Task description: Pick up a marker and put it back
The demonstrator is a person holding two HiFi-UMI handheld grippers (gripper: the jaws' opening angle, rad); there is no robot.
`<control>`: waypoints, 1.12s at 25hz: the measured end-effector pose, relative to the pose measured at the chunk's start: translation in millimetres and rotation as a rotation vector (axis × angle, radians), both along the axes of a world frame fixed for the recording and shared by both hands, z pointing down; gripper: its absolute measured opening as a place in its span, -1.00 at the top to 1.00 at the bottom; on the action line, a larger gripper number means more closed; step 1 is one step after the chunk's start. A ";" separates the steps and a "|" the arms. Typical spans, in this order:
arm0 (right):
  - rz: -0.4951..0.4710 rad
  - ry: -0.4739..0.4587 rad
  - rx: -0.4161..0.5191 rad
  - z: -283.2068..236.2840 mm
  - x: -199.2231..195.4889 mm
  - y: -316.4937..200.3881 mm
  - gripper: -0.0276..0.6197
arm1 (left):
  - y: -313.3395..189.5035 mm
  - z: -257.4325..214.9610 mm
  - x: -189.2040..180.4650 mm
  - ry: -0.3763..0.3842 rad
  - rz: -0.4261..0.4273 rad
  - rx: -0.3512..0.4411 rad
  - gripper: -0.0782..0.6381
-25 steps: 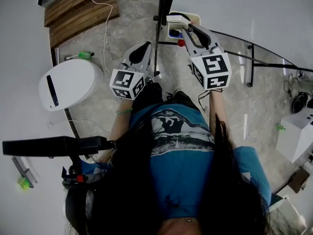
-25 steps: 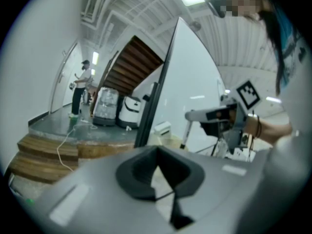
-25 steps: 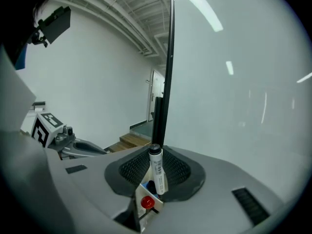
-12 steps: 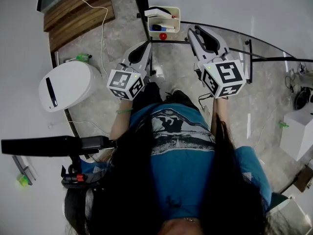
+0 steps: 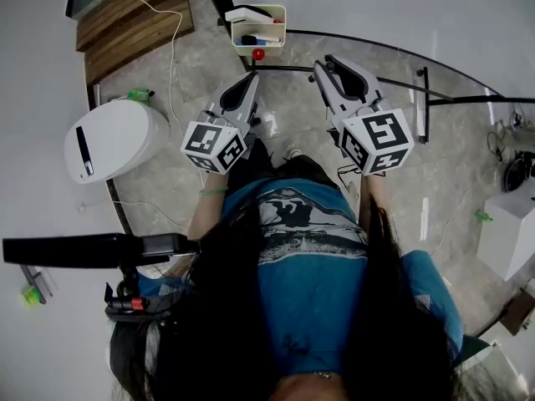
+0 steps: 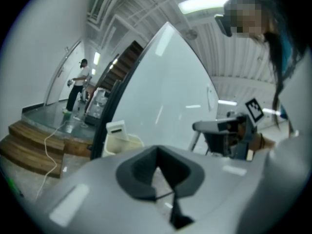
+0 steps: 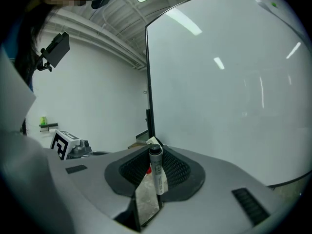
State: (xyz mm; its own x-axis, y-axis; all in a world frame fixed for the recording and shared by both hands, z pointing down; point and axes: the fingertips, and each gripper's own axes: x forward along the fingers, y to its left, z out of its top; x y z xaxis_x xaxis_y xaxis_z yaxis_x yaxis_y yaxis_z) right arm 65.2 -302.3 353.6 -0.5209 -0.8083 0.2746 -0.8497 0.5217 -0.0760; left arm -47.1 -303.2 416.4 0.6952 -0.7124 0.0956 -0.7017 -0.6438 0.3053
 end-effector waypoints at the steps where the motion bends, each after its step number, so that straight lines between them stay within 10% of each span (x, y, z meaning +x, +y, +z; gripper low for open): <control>1: -0.011 -0.004 -0.002 0.8 -0.6 3.0 0.66 | 3.5 0.0 2.2 -0.002 0.000 -0.001 0.77; 28: -0.124 -0.011 0.014 -1.8 -39.5 16.6 0.66 | 28.5 7.4 -20.1 -0.092 -0.046 0.015 0.77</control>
